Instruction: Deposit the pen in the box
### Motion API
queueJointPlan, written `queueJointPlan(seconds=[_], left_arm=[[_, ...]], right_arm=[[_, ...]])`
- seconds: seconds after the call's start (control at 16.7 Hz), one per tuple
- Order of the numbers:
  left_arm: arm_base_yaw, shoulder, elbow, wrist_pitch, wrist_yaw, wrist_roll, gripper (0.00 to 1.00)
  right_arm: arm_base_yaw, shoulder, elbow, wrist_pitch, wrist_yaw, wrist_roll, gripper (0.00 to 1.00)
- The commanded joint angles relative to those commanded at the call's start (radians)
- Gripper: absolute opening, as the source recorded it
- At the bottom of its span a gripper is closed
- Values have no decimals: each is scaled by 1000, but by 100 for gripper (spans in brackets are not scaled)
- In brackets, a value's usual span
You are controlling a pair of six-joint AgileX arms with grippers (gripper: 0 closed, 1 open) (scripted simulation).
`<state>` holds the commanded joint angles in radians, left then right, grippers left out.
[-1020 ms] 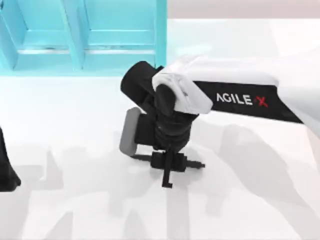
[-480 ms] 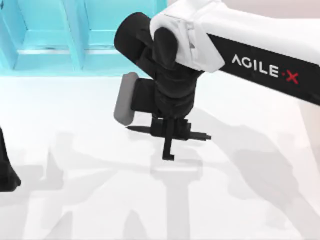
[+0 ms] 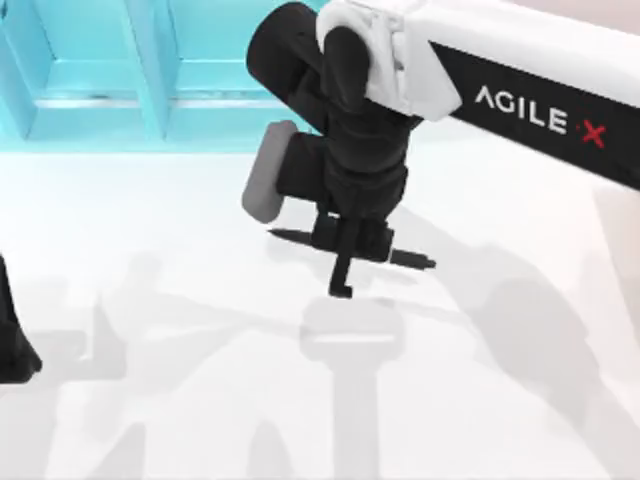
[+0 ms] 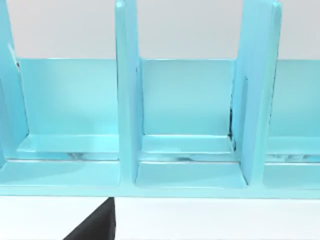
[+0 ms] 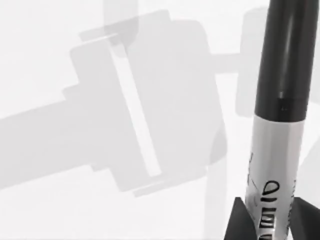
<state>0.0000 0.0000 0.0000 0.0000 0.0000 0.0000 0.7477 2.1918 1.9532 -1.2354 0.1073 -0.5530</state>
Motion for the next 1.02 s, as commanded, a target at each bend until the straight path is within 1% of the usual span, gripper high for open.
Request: queueJointPlan(seconds=[0.18, 0.36, 0.48, 0.84, 1.02], left_arm=[[0, 0, 0, 0, 0, 0, 100], [0, 0, 0, 0, 0, 0, 100], [0, 0, 0, 0, 0, 0, 100], [0, 0, 0, 0, 0, 0, 100], [0, 0, 0, 0, 0, 0, 100]], right_arm=[[-111, 49, 91, -86, 12, 154, 0], [-273, 113, 203, -206, 29, 393, 0], [-399, 157, 281, -299, 44, 593, 0], [-806, 285, 509, -584, 92, 1257, 0], [-986, 334, 595, -693, 105, 1513, 0]])
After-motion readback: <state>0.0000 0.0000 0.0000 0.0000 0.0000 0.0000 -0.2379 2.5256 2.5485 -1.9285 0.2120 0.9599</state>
